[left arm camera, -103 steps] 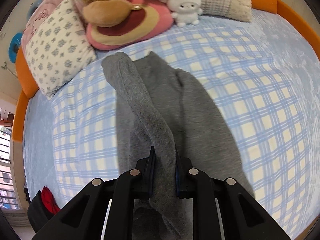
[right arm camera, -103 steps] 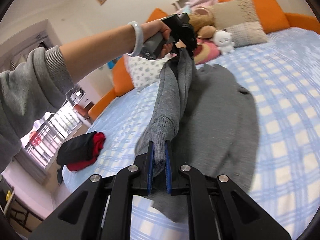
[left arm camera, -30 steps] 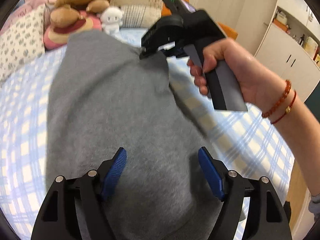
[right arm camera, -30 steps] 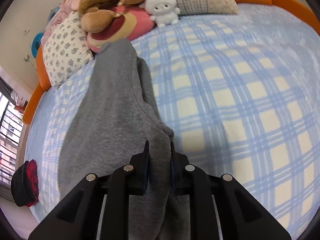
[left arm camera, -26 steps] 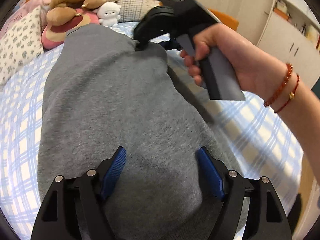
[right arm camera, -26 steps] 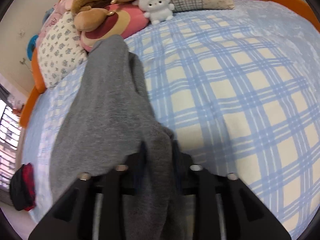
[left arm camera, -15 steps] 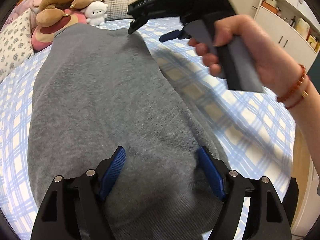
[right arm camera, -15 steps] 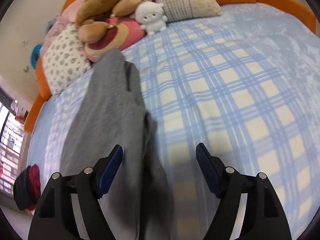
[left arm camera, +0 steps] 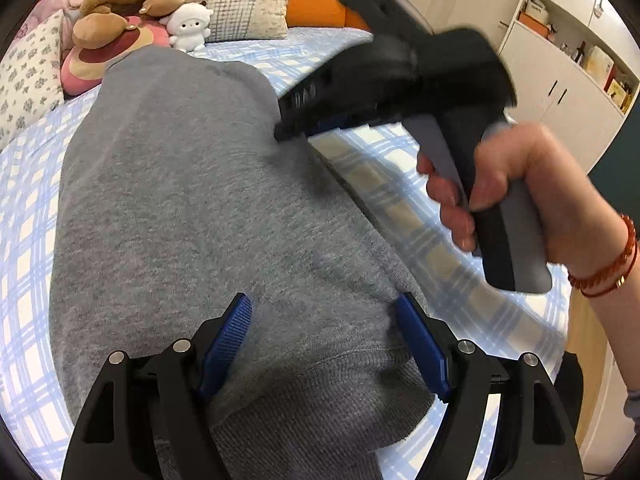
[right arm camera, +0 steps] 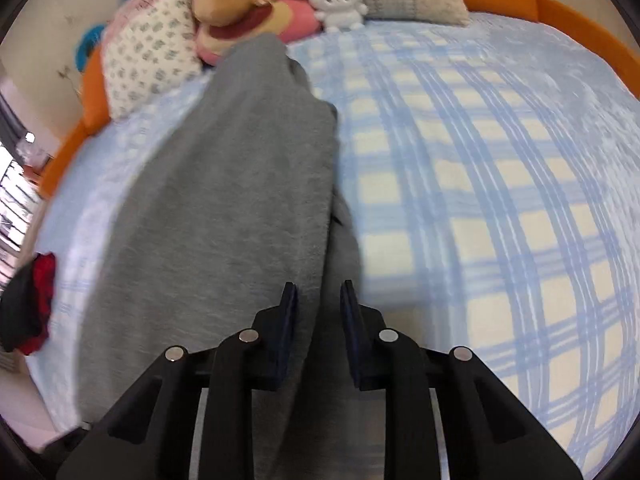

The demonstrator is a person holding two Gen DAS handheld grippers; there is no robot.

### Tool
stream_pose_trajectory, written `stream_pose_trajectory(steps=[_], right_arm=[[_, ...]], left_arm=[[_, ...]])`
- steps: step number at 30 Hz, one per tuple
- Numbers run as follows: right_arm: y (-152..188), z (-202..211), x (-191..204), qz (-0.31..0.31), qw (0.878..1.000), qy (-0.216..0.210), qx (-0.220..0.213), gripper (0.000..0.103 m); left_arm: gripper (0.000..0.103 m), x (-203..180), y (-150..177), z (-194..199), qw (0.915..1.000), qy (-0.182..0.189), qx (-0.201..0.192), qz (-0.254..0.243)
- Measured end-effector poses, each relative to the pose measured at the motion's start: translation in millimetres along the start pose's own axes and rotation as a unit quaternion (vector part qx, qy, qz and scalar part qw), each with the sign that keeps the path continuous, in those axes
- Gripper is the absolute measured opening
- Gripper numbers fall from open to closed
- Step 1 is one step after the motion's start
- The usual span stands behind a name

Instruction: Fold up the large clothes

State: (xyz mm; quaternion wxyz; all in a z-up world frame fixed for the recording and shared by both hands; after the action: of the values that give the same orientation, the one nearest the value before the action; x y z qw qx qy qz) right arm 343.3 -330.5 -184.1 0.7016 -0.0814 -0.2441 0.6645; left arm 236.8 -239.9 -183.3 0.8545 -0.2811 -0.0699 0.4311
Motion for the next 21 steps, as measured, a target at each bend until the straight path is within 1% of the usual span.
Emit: stream_pose_trajectory(steps=[1, 3, 5, 7, 8, 9, 10, 11, 12, 13, 14, 16, 17, 18, 19, 20, 21], right_arm=[[3.1, -4.4, -2.5, 0.001, 1.0, 0.004, 0.002, 0.024], [7.1, -8.9, -2.2, 0.009, 1.0, 0.015, -0.011, 0.025], [7.5, -10.5, 5.0, 0.028, 0.999, 0.037, -0.019, 0.029], [6.1, -8.2, 12.1, 0.054, 0.996, 0.065, -0.022, 0.04], [5.6, -5.5, 11.9, 0.057, 0.996, 0.069, -0.022, 0.049], [5.2, 0.0, 9.9, 0.054, 0.996, 0.064, -0.019, 0.06], [4.8, 7.7, 7.4, 0.049, 0.997, 0.056, -0.019, 0.065], [6.1, 21.1, 5.2, 0.044, 0.998, 0.044, -0.026, 0.07], [8.6, 35.2, 4.9, 0.046, 0.998, 0.036, -0.036, 0.074], [12.2, 49.1, 8.1, 0.053, 0.997, 0.029, -0.045, 0.076], [16.3, 61.6, 12.9, 0.062, 0.997, 0.021, -0.052, 0.078], [27.3, 79.5, 27.6, 0.081, 0.995, -0.01, -0.059, 0.078], [39.6, 90.5, 39.9, 0.093, 0.993, -0.048, -0.056, 0.076], [47.2, 95.7, 44.9, 0.097, 0.992, -0.067, -0.052, 0.073], [56.8, 99.1, 50.7, 0.1, 0.99, -0.087, -0.045, 0.063], [68.5, 97.7, 59.2, 0.105, 0.988, -0.108, -0.027, 0.053], [78.5, 94.0, 64.9, 0.111, 0.987, -0.116, -0.011, 0.048]], left_arm=[[0.077, -1.5, 0.0, -1.1, 1.0, -0.002, 0.001, -0.004], [0.077, -4.5, 0.6, -5.0, 0.9999, -0.011, 0.001, -0.011], [0.077, -6.0, 0.1, -5.0, 0.9997, -0.017, -0.002, -0.017], [0.077, -2.6, -2.8, 2.7, 0.9999, -0.009, -0.003, -0.014], [0.077, 0.5, -4.8, 10.7, 1.0, 0.002, -0.004, -0.008], [0.077, 4.1, -6.9, 18.1, 0.9999, 0.015, -0.007, -0.001], [0.08, 10.4, -9.5, 35.8, 0.9988, 0.044, -0.017, 0.012], [0.084, 16.2, -11.7, 47.9, 0.9979, 0.055, -0.028, 0.018], [0.086, 23.6, -14.4, 64.8, 0.9968, 0.063, -0.045, 0.022], [0.091, 32.6, -17.3, 84.8, 0.9951, 0.068, -0.068, 0.024], [0.093, 42.2, -19.3, 103.8, 0.993, 0.071, -0.091, 0.023], [0.093, 57.4, -19.5, 123.9, 0.9913, 0.06, -0.116, 0.016], [0.093, 65.8, -17.8, 128.3, 0.9913, 0.05, -0.121, 0.013], [0.093, 75.3, -14.8, 127.7, 0.9919, 0.038, -0.121, 0.013], [0.093, 84.5, -11.0, 122.0, 0.9929, 0.033, -0.113, 0.017], [0.093, 92.1, -7.3, 116.1, 0.9936, 0.033, -0.105, 0.022], [0.093, 100.8, -2.6, 104.2, 0.995, 0.027, -0.092, 0.03]])
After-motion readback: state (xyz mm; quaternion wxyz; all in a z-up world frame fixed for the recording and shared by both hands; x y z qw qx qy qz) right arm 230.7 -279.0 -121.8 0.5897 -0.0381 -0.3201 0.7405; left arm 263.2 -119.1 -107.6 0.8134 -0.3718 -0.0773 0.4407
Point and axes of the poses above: each gripper's, at about its wrist camera, not at the fingertips, and z roughly against the way its jaws point, x to its left, y to its underside, the point moved 5 cm from there along -z, roughly the way its jaws point, and after that the axes turned 3 degrees about -z, right-handed, at the moved point
